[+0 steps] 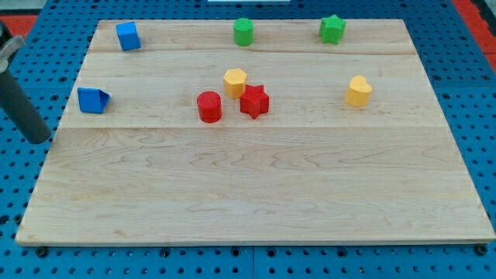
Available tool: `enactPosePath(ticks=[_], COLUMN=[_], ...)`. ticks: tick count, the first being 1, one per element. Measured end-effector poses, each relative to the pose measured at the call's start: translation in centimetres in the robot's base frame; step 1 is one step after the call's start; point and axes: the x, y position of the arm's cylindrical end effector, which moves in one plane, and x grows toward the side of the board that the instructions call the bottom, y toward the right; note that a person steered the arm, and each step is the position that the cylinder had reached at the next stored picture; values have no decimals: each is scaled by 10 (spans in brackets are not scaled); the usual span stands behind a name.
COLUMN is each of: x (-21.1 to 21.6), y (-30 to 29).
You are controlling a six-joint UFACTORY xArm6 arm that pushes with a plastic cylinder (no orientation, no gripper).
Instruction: Nudge blue triangle a bit side
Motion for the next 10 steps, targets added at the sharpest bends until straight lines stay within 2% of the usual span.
enactPosePath(ticks=[6, 7, 8, 10], x=[5, -28, -49, -56], y=[0, 4, 45, 67])
